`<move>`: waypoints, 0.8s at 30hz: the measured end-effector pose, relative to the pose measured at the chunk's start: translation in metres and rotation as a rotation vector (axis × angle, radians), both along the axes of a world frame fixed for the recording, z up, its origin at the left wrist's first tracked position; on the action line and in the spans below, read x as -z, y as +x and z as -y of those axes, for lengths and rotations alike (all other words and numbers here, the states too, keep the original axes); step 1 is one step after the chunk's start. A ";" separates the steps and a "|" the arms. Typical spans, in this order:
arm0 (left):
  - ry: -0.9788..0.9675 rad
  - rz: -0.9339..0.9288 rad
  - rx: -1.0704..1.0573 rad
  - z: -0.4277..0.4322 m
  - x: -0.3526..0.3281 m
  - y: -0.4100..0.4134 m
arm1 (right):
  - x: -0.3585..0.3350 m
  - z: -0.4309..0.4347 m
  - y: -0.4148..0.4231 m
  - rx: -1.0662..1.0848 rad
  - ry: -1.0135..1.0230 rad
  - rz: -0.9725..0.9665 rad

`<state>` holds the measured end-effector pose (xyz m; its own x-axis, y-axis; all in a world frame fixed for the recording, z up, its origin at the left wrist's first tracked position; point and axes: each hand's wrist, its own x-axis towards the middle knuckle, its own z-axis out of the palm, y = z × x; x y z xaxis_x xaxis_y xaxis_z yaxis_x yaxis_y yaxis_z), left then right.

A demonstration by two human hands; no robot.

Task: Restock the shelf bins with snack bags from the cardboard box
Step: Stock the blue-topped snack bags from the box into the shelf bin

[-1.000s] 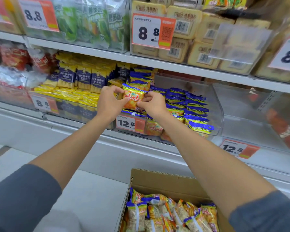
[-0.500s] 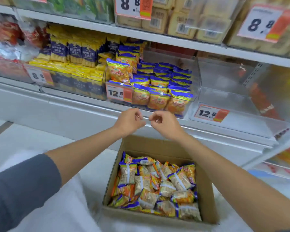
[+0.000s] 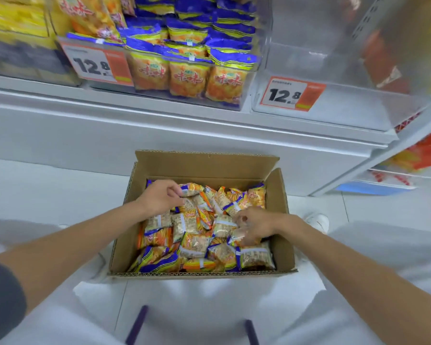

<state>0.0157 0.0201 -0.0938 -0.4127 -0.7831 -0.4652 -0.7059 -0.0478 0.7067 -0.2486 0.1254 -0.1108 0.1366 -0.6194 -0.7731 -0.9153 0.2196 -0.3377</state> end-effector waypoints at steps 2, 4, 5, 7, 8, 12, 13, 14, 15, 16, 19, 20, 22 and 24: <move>0.046 -0.011 0.037 -0.007 0.000 -0.011 | 0.013 -0.017 0.002 -0.029 -0.051 -0.027; 0.089 -0.026 0.081 -0.013 -0.003 -0.021 | 0.008 -0.019 0.001 0.131 -0.172 0.048; 0.117 -0.041 0.114 -0.017 -0.007 -0.026 | -0.001 -0.018 0.000 0.249 -0.208 0.114; 0.159 -0.074 0.225 -0.023 -0.018 -0.033 | -0.025 -0.010 0.002 0.420 -0.233 0.267; 0.186 -0.095 0.277 -0.026 -0.023 -0.037 | -0.036 -0.006 0.004 0.477 -0.225 0.342; 0.281 -0.309 0.125 -0.031 -0.043 -0.046 | -0.070 0.004 0.017 0.676 -0.203 0.664; 0.260 -0.323 0.047 -0.029 -0.047 -0.045 | -0.074 0.007 0.018 0.716 -0.225 0.720; 0.255 -0.322 -0.013 -0.025 -0.049 -0.043 | -0.077 0.009 0.020 0.753 -0.262 0.751; 0.268 -0.333 -0.048 -0.022 -0.052 -0.040 | -0.078 0.011 0.021 0.782 -0.307 0.752; 0.277 -0.346 -0.048 -0.019 -0.054 -0.037 | -0.079 0.012 0.023 0.777 -0.351 0.729; 0.158 -0.239 0.145 -0.018 -0.062 -0.030 | -0.076 0.014 0.033 0.613 -0.389 0.613; 0.139 -0.193 0.192 -0.018 -0.061 -0.027 | -0.075 0.015 0.038 0.605 -0.361 0.655; 0.159 -0.154 0.142 -0.018 -0.056 -0.017 | -0.069 0.015 0.046 0.741 -0.274 0.819; 0.168 -0.140 -0.007 -0.016 -0.046 -0.001 | -0.052 0.016 0.050 0.831 -0.214 0.852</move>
<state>0.0145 0.0358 -0.0480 -0.4774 -0.7025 -0.5278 -0.6010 -0.1771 0.7794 -0.1988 0.1096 -0.0591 0.0517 -0.8644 -0.5001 0.0124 0.5013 -0.8652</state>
